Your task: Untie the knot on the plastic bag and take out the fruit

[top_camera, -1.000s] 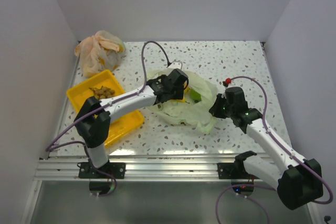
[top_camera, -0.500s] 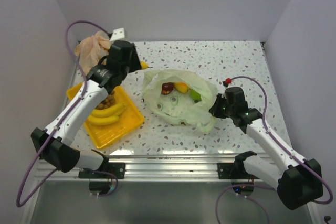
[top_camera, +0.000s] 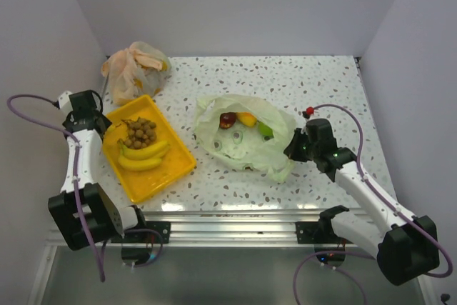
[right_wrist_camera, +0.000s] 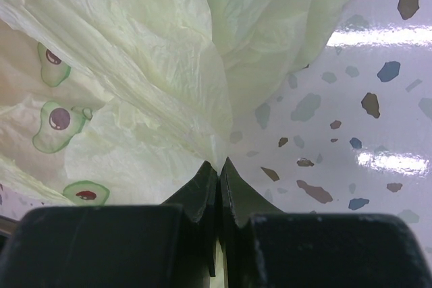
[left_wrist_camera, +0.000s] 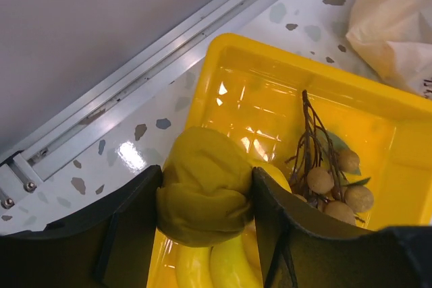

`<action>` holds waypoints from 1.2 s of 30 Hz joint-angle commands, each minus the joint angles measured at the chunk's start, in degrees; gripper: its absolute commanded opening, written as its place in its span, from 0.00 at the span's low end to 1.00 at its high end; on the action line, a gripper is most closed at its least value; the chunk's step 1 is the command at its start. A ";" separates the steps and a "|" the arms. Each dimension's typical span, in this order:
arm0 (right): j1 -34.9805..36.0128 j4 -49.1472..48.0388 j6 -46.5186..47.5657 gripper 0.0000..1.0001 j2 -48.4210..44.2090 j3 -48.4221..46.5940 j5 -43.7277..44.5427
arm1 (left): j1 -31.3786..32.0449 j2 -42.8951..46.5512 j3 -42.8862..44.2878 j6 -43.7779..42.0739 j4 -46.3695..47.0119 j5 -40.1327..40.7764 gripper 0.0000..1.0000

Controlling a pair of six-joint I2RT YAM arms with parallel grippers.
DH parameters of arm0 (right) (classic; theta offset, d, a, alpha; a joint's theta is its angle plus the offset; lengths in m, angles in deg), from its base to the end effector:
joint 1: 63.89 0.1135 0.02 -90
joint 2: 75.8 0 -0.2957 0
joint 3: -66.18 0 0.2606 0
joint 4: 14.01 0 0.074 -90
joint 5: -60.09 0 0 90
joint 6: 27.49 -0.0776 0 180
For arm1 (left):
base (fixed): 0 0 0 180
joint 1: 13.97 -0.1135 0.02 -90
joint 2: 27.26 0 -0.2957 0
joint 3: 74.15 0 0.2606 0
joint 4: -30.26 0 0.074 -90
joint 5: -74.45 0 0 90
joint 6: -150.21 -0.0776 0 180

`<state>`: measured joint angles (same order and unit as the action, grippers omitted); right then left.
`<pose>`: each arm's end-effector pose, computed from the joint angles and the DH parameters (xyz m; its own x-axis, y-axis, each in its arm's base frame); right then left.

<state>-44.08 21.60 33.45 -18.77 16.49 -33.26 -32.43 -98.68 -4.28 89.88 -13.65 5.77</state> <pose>0.2134 0.0817 0.2251 -0.7442 0.2473 -0.6205 -0.0195 0.9205 0.3903 0.2651 0.1182 0.2825 -0.3217 -0.5935 -0.7377 -0.8011 0.5859 -0.1220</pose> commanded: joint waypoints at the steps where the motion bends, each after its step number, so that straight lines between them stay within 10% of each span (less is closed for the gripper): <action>1: -0.21 -0.42 0.32 0.00 0.79 -0.36 -0.95 | -3.16 -1.79 -0.66 4.51 7.03 -4.71 0.38; 13: -0.21 1.34 1.02 0.00 1.15 -1.76 -0.60 | -4.13 -7.07 -0.39 5.58 11.60 -9.28 0.93; 19: -0.21 1.25 0.67 0.00 1.06 -1.94 -0.60 | -1.94 -1.89 -1.80 3.99 12.31 -14.55 0.98; 36: -0.21 -0.95 -0.30 0.00 1.76 -2.12 -1.21 | 54.12 5.51 6.81 11.36 8.26 -1.74 0.96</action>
<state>-44.08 22.13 33.58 -17.61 16.46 -33.92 14.63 -90.68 -1.86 97.97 -5.27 -1.53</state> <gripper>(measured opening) 0.032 0.961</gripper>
